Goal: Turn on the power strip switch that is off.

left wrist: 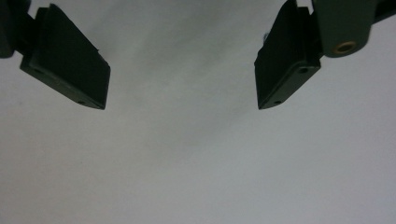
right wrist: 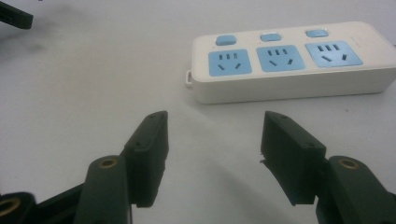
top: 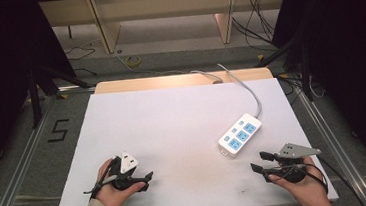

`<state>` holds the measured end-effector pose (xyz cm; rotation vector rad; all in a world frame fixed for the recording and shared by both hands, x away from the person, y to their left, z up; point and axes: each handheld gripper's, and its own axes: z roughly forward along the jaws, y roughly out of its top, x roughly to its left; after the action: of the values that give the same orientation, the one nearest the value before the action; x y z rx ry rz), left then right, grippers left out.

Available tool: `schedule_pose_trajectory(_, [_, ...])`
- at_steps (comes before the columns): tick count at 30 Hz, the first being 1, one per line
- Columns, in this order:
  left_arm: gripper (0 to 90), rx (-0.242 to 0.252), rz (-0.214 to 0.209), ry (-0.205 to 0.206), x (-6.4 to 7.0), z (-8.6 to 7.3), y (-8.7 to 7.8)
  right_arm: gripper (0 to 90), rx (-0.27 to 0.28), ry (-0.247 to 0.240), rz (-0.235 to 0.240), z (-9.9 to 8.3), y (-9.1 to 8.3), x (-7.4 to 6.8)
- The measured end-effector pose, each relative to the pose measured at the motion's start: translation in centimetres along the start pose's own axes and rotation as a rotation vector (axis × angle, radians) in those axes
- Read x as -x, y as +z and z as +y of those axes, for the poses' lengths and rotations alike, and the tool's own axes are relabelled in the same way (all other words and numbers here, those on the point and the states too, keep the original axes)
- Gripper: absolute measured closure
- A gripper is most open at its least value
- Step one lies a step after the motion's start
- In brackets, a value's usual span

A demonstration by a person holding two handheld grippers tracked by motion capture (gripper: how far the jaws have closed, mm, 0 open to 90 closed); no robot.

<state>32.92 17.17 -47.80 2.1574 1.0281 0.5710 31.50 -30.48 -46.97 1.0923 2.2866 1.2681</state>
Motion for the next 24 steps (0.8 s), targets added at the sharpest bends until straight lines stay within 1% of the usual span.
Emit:
schedule_pose_trajectory(2, [17.9,-0.003,0.004,0.004,0.0,0.0,0.0,44.8,0.000,0.000,-0.003,0.1,-0.1,0.0])
schedule_pose_trajectory(4, [17.9,-0.001,0.005,0.004,0.0,0.0,0.0,50.2,-0.008,-0.016,-0.006,0.1,-0.1,0.0])
schedule_pose_trajectory(9, [18.0,0.004,0.007,0.006,0.1,0.1,-0.1,64.4,-0.024,-0.037,-0.008,0.4,-0.4,-0.2])
schedule_pose_trajectory(10, [18.0,0.005,0.006,0.005,0.2,0.1,0.0,64.4,-0.024,-0.037,-0.008,0.4,-0.4,-0.2])
schedule_pose_trajectory(11, [18.0,0.003,0.003,0.007,0.2,0.1,0.0,73.1,-0.041,-0.056,-0.007,0.5,-0.4,-0.2])
schedule_pose_trajectory(16, [18.0,0.006,0.009,0.006,0.0,0.1,0.0,90.0,-0.076,-0.093,-0.018,0.9,-0.5,-0.3])
schedule_pose_trajectory(17, [18.0,0.008,0.010,0.003,0.0,0.1,0.0,90.0,-0.076,-0.093,-0.018,0.9,-0.5,-0.3])
schedule_pose_trajectory(18, [18.2,0.009,0.010,0.002,0.0,0.1,0.1,90.0,-0.093,-0.100,-0.023,1.1,-0.6,-0.4])
schedule_pose_trajectory(19, [18.2,0.009,0.011,0.003,0.0,0.1,0.0,90.0,-0.093,-0.100,-0.023,1.1,-0.6,-0.4])
schedule_pose_trajectory(22, [18.3,0.014,0.013,0.007,0.1,0.1,0.0,90.0,-0.117,-0.101,-0.023,1.5,-0.6,-0.5])
schedule_pose_trajectory(24, [18.4,0.015,0.013,0.006,0.1,0.2,0.0,90.0,-0.119,-0.104,-0.025,1.6,-0.5,-0.5])
